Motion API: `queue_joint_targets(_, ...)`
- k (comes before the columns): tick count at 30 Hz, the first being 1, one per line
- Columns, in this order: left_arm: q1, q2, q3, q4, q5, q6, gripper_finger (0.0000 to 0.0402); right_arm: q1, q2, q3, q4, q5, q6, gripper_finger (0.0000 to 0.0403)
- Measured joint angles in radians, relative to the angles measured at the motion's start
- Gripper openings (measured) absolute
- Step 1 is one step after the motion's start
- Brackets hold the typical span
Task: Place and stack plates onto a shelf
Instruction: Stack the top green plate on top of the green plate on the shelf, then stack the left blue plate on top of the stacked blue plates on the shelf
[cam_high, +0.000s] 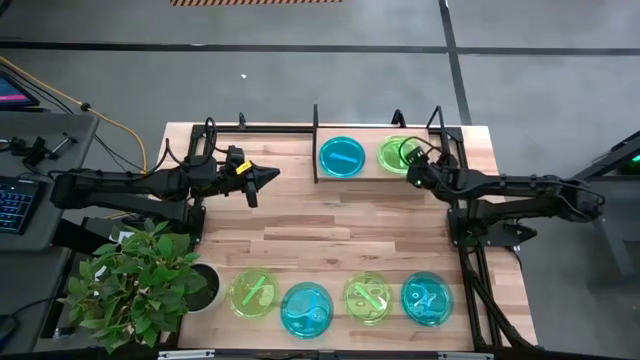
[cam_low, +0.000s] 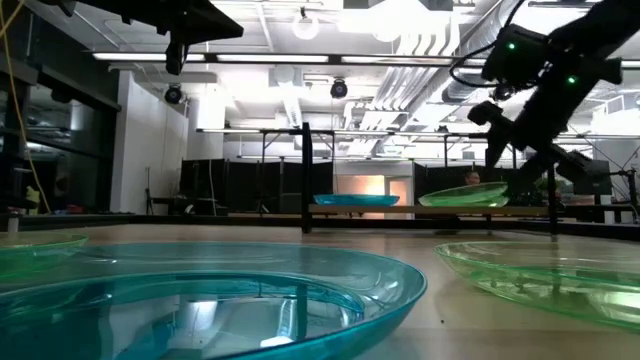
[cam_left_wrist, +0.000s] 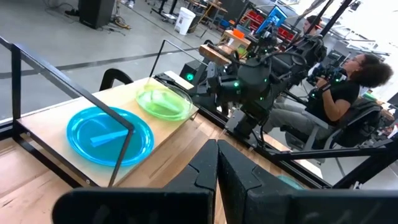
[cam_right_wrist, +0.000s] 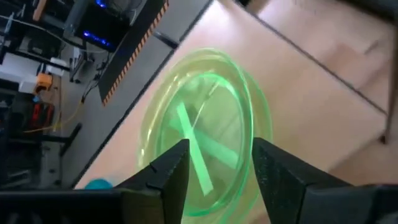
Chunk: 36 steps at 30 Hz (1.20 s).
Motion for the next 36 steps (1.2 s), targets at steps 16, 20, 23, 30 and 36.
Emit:
queue_joint_targets(16, 0.0, 0.0, 0.0, 0.0, -0.013, -0.033, 0.0, -0.006, -0.012, 0.135, 0.022, -0.196, -0.481, 0.0161)
queue_joint_targets(20, 0.0, 0.0, 0.0, 0.0, 0.037, -0.069, 0.0, 0.062, -0.051, 0.159, 0.096, -0.405, -0.789, 0.0161)
queue_joint_targets(23, -0.001, 0.0, 0.0, 0.0, 0.054, -0.068, 0.0, 0.13, -0.09, 0.165, 0.145, -0.644, -0.94, 0.0161)
queue_joint_targets(30, -0.001, 0.0, 0.0, 0.0, 0.054, -0.069, 0.0, 0.267, -0.15, 0.165, 0.176, -0.69, -0.966, 0.0161)
queue_joint_targets(36, 0.0, 0.011, 0.0, 0.053, 0.086, -0.071, 0.0, 0.299, -0.148, 0.165, 0.198, -0.629, -0.959, 0.0161)
